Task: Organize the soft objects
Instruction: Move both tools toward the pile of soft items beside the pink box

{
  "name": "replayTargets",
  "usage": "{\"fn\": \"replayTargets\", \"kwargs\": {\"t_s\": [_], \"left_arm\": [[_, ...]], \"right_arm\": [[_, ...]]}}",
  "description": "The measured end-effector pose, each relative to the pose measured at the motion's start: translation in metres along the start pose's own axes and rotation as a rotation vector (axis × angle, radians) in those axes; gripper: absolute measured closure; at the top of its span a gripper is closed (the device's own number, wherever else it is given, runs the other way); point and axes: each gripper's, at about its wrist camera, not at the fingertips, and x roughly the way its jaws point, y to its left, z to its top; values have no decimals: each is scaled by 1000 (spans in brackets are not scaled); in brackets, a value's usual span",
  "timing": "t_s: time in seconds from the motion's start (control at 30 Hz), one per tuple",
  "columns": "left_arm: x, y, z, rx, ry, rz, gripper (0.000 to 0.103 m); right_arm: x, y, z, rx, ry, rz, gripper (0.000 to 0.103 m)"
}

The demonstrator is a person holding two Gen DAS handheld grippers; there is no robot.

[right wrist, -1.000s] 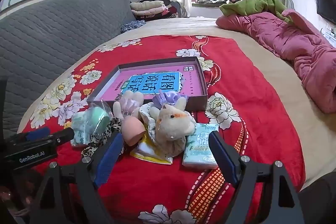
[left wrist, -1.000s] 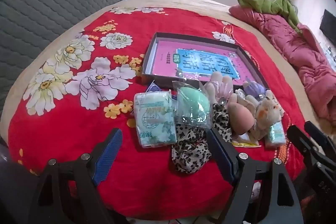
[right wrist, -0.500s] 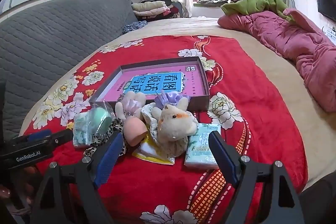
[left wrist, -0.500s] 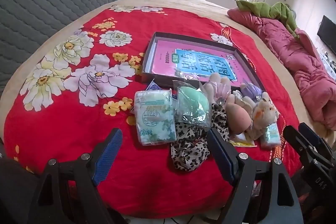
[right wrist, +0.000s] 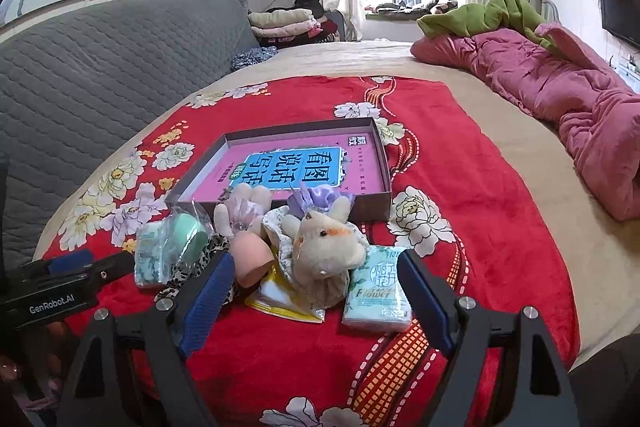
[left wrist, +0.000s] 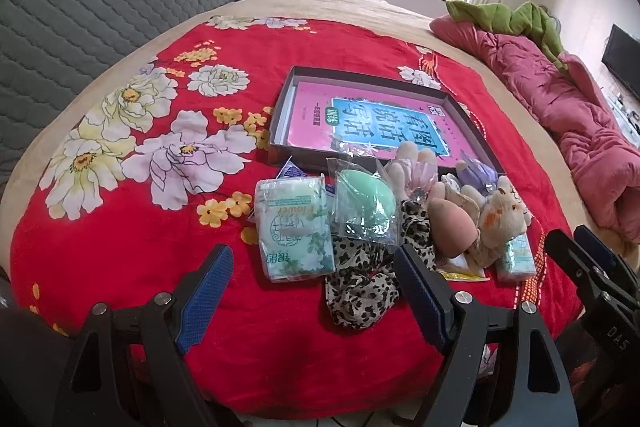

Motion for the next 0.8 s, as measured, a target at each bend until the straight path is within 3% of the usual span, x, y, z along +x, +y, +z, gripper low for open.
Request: {"fn": "replayTargets", "kwargs": {"t_s": [0.8], "left_arm": [[-1, 5, 1, -3, -2, 2, 20]], "right_arm": [[2, -2, 0, 4, 13, -2, 20]]}}
